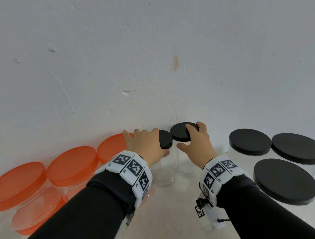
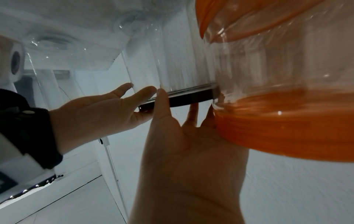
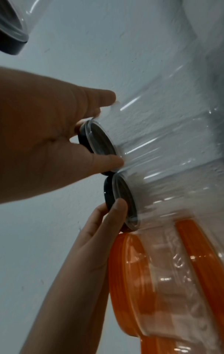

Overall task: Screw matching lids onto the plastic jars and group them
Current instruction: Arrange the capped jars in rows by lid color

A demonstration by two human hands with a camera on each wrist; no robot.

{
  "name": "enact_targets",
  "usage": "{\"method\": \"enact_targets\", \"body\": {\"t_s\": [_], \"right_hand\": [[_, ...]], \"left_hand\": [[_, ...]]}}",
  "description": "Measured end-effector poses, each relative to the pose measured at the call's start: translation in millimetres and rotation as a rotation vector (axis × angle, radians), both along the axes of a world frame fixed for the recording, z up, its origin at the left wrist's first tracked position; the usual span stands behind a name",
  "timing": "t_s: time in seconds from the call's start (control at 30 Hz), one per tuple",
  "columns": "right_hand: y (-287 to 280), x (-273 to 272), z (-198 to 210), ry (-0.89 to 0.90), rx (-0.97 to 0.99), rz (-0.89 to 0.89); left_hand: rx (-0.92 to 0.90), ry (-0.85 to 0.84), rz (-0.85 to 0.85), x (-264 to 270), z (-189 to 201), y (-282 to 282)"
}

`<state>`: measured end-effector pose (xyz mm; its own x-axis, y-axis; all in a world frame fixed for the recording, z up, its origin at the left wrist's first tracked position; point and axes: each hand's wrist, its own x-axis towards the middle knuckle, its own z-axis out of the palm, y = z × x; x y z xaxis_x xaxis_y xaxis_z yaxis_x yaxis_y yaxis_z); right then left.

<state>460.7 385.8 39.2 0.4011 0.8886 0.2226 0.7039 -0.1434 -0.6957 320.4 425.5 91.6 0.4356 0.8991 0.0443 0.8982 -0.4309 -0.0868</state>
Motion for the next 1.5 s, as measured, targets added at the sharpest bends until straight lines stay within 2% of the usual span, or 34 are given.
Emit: {"method": "enact_targets", "body": {"t_s": [0.17,0.3,0.37,0.47,0.57,0.63,0.73,0.9,1.0,1.1,1.23,1.4,1.5], "right_hand": [[-4,-1,4,-0.092,-0.079,0.017],[-15,-9,9,-0.111,-0.079,0.006],[-27,-12,14,-0.073,-0.018,0.014],[-55,-14,29,0.049,0.119,0.018],[-95,-8,47,0.105,0.262,-0.011],[-126,2,57,0.104,0.356,-0.055],[-174,24,67,0.112,0.429,-0.144],[-240,73,62,-0.011,0.3,-0.31],[-262,95,51,-0.08,0.019,-0.454],[-274,105,38,-0.023,-0.177,-0.479],[-277,109,23,0.127,-0.131,-0.421],[-276,102,19,0.131,-0.028,-0.371],[-270,85,17,0.135,0.009,-0.274]], "left_hand": [[0.019,0.018,-0.02,-3,-1,-6],[0.063,-0.048,-0.083,-4,5,-19],[0.102,-0.134,-0.148,-3,10,-29],[0.138,-0.353,-0.287,3,16,-50],[0.059,-0.563,-0.379,17,20,-79],[-0.009,-0.626,-0.409,28,19,-99],[-0.154,-0.636,-0.455,46,18,-125],[-0.393,-0.475,-0.52,71,11,-161],[-0.472,-0.397,-0.484,80,0,-172],[-0.488,-0.45,-0.437,83,-12,-178],[-0.43,-0.59,-0.382,83,-19,-178],[-0.382,-0.664,-0.352,62,-25,-169],[-0.349,-0.704,-0.29,36,-26,-153]]}}
